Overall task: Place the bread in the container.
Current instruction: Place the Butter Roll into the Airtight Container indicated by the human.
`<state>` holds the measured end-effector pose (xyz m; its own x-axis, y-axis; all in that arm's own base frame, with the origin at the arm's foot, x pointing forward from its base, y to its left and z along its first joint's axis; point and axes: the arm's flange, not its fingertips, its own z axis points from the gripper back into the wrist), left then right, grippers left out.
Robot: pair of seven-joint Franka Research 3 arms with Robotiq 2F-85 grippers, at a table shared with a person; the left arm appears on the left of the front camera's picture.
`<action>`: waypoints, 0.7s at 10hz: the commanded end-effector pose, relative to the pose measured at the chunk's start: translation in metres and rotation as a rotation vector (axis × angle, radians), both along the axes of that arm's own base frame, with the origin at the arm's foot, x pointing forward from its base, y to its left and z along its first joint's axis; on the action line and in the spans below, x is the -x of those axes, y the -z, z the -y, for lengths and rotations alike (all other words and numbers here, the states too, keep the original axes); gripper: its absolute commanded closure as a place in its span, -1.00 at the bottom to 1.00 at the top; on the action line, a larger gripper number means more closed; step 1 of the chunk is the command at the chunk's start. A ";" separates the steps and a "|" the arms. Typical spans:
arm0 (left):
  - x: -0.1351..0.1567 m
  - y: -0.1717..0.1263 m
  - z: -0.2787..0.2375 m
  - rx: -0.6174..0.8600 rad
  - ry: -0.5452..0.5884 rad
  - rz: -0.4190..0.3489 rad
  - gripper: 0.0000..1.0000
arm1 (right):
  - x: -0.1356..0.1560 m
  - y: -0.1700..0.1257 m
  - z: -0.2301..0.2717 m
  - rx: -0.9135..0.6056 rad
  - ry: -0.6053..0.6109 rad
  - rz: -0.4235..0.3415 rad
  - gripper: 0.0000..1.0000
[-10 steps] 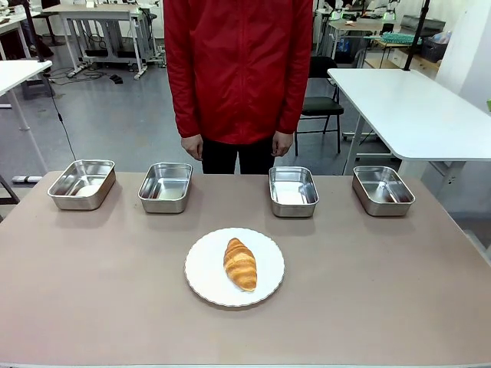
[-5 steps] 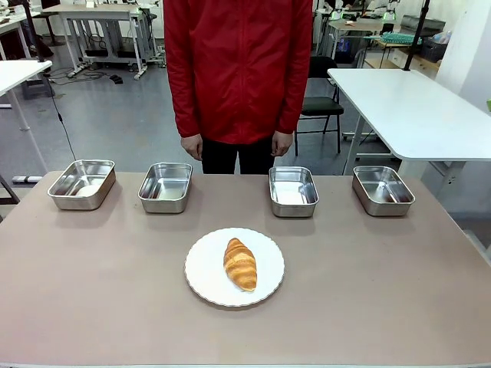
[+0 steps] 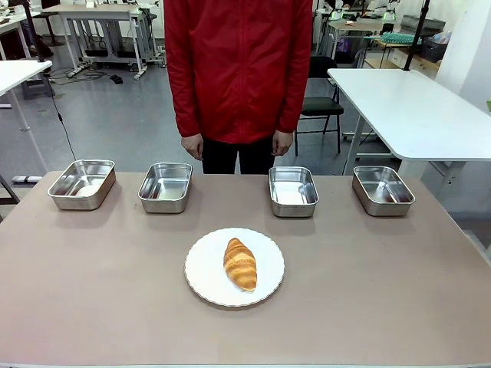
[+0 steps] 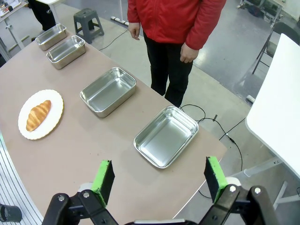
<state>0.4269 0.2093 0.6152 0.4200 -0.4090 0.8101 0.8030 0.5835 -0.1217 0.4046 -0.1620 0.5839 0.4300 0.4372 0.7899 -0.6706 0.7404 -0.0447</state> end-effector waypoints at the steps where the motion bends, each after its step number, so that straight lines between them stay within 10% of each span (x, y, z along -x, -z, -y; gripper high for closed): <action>1: 0.001 -0.001 0.000 -0.002 0.012 0.007 -1.00 | 0.000 -0.001 -0.001 -0.004 -0.004 0.007 -1.00; 7: 0.001 -0.001 0.000 -0.002 0.012 0.007 -1.00 | 0.000 -0.001 -0.001 -0.004 -0.004 0.007 -1.00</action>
<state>0.4269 0.2093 0.6152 0.4200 -0.4091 0.8101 0.8030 0.5835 -0.1217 0.4046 -0.1620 0.5839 0.4300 0.4371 0.7899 -0.6706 0.7405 -0.0447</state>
